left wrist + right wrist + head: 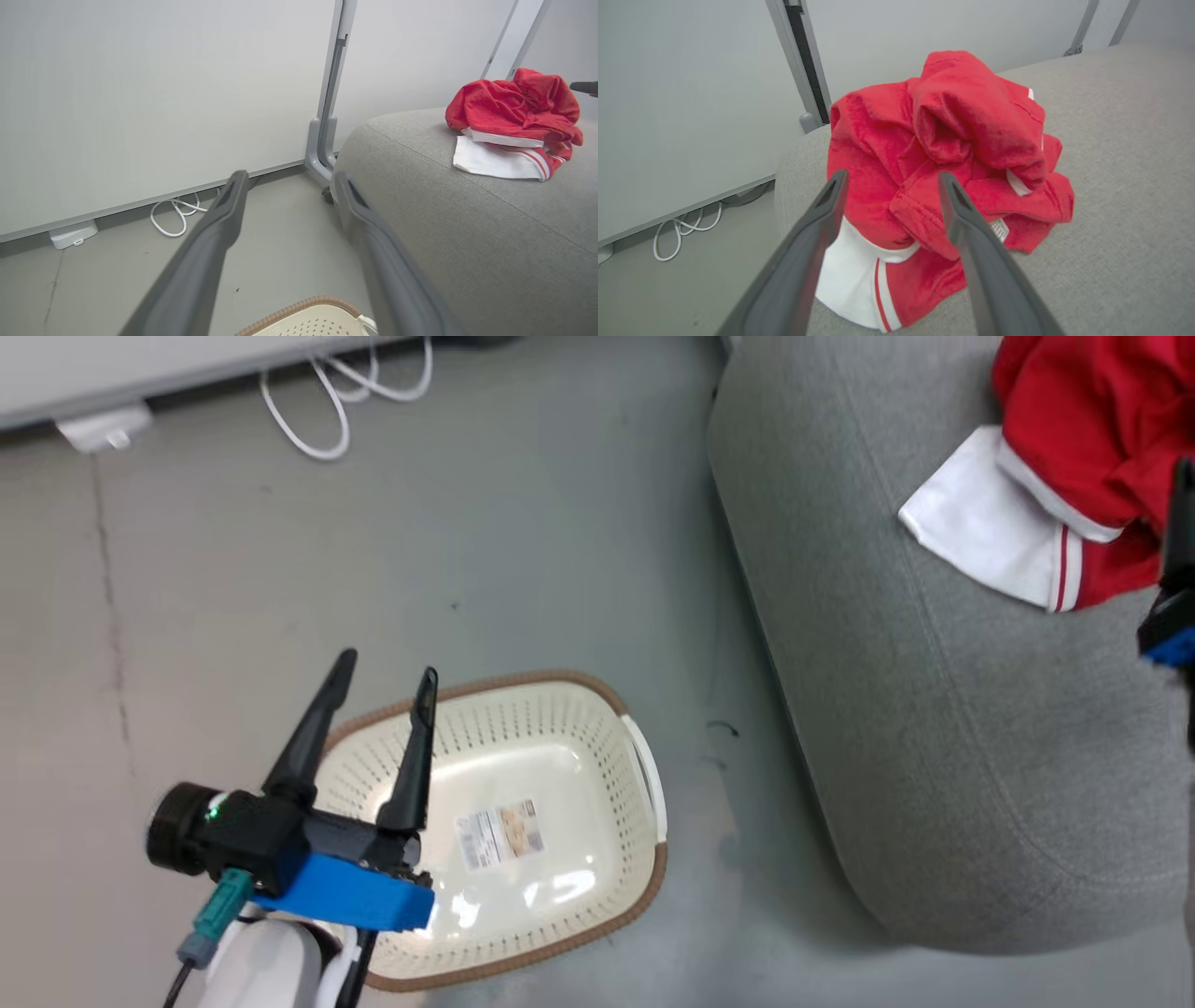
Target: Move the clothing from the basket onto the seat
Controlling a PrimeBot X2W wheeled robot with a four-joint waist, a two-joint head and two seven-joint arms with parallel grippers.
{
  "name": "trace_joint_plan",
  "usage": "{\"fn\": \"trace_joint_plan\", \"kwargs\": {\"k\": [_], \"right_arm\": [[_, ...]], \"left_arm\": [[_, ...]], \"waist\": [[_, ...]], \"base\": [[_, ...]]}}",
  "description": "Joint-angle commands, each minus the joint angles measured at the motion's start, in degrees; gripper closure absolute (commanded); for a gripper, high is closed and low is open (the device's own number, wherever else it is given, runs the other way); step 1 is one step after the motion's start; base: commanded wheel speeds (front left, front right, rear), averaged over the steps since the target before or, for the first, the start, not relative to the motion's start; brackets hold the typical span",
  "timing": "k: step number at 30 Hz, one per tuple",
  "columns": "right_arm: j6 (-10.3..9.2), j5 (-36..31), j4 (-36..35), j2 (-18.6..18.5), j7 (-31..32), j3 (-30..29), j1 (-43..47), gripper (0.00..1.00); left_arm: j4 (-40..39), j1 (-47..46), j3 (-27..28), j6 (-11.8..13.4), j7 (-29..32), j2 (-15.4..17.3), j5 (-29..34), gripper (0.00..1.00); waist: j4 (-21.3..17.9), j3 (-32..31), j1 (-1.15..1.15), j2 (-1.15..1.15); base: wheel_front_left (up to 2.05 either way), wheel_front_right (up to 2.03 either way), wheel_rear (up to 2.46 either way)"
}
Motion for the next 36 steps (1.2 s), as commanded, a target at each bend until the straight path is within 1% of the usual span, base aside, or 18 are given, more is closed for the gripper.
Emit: {"fn": "trace_joint_plan", "kwargs": {"k": [1, 6, 9, 12, 17, 20, 25, 31, 36], "right_arm": [[0.02, 0.13, -1.52, 0.17, -0.69, 0.13, 2.82, 0.0], [0.03, -0.89, -10.32, 2.34, -3.14, 0.78, 13.45, 0.0], [0.03, -2.17, -15.73, 4.25, -3.49, 1.37, 18.96, 0.0], [0.03, -3.64, -20.78, 6.3, -3.3, 2.87, 23.46, 0.0], [0.03, -6.07, -26.27, 8.96, -3.71, 5.32, 28.81, 0.0], [0.03, -7.0, -27.51, 10.3, -4.31, 6.64, 31.56, 0.0], [0.03, -7.28, -26.96, 11.38, -4.37, 8.9, 35.18, 0.0], [0.03, -7.15, -26.13, 11.66, -5.06, 11.27, 38.15, 0.0], [0.03, -6.38, -25.74, 11.66, -5.48, 13.25, 39.64, 0.0]], "left_arm": [[0.55, 0.77, 0.11, -0.17, -0.25, -0.55, -0.25, 0.0], [2.73, 3.06, 1.05, -0.32, -0.25, -2.69, -0.33, 0.0], [3.66, 4.45, 2.08, -0.4, -0.25, -3.59, -0.38, 0.0], [4.49, 5.59, 3.03, -0.48, -0.26, -4.32, -0.31, 0.0], [6.05, 7.05, 4.49, -0.59, -0.26, -5.31, -0.58, 0.0], [7.0, 7.8, 5.4, -0.65, -0.25, -5.85, -0.83, 0.0], [8.9, 8.77, 7.4, -0.58, -0.25, -6.34, -0.42, 0.0], [11.08, 9.62, 9.58, -0.4, -0.25, -6.79, 0.53, 0.0], [12.09, 10.05, 10.34, -0.49, -0.25, -6.67, 0.99, 0.0]], "waist": [[2.24, -5.31, 0.01, 0.0], [4.15, -10.42, 0.01, 0.0], [5.11, -12.9, 0.01, 0.0], [5.64, -14.68, 0.01, 0.0], [6.8, -17.19, 0.01, 0.0], [7.53, -18.44, 0.01, 0.0], [9.41, -20.41, 0.01, 0.0], [11.97, -22.36, 0.01, 0.0], [13.48, -23.34, 0.01, 0.0]], "base": [[0.0, 0.0, 0.0], [0.0, 0.0, 0.0], [0.0, 0.0, 0.0], [0.0, 0.0, 0.0], [0.0, 0.0, 0.0], [0.0, 0.0, 0.0], [0.0, 0.0, 0.0], [0.0, 0.0, 0.0], [0.0, 0.0, 0.0]]}}
